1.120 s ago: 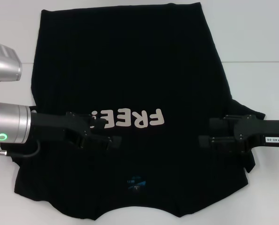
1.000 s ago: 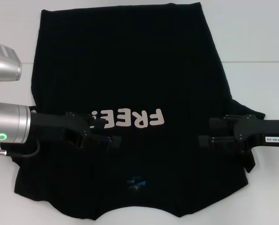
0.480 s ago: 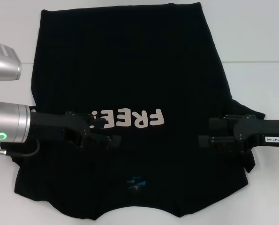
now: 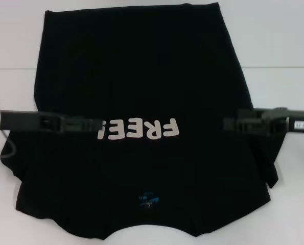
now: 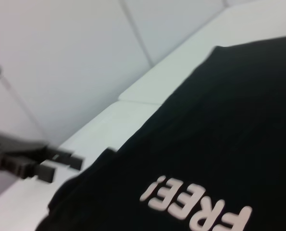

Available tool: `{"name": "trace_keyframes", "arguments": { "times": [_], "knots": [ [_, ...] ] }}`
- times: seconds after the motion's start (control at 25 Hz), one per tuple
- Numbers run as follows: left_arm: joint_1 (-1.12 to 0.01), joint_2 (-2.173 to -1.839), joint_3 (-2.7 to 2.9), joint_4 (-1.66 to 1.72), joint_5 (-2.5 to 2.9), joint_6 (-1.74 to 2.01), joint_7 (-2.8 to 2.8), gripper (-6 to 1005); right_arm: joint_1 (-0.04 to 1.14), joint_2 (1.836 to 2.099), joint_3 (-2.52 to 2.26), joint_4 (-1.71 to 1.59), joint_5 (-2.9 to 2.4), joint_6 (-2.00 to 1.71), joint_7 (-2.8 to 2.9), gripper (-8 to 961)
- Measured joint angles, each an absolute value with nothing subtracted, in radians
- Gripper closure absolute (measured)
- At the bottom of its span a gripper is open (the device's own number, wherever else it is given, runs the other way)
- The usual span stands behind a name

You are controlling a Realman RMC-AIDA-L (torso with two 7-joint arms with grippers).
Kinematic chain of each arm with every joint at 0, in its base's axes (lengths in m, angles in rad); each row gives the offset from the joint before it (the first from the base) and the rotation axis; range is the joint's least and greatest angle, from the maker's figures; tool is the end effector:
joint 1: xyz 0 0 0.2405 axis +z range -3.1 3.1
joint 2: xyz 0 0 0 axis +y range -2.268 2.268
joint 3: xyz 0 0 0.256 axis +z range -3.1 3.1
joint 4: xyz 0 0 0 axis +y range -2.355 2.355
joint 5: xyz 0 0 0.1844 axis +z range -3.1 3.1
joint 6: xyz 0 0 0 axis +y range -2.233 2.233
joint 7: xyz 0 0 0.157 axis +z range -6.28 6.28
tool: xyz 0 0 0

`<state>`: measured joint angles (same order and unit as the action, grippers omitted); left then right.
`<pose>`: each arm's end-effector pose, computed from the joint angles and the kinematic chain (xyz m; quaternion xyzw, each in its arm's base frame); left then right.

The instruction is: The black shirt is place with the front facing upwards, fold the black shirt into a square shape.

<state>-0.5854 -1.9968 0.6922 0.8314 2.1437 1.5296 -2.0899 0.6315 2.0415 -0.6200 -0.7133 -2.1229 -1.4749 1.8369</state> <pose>-0.2472 0.3498 0.0377 -0.8642 -0.4504 -0.1790 0.1352 0.2359 0.3560 0.0125 -0.8895 0.3777 0.2147 0.1419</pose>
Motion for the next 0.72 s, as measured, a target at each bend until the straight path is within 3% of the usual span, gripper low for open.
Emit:
{"name": "trace_keyframes", "arguments": {
  "times": [0.2, 0.48, 0.72],
  "knots": [
    [-0.554, -1.965, 0.617, 0.826, 2.142, 1.533, -2.259, 128, 0.682, 1.997, -0.618, -0.712, -2.124, -1.43, 2.08, 103],
    [-0.517, -1.934, 0.516, 0.763, 2.149, 1.522, -2.402, 131, 0.753, 1.912, -0.623, -0.639, -2.127, -1.337, 2.315, 103],
    [-0.462, -1.912, 0.49, 0.683, 2.15, 1.517, -2.472, 134, 0.769, 1.896, -0.629, -0.613, -2.128, -1.307, 2.347, 103]
  ]
}}
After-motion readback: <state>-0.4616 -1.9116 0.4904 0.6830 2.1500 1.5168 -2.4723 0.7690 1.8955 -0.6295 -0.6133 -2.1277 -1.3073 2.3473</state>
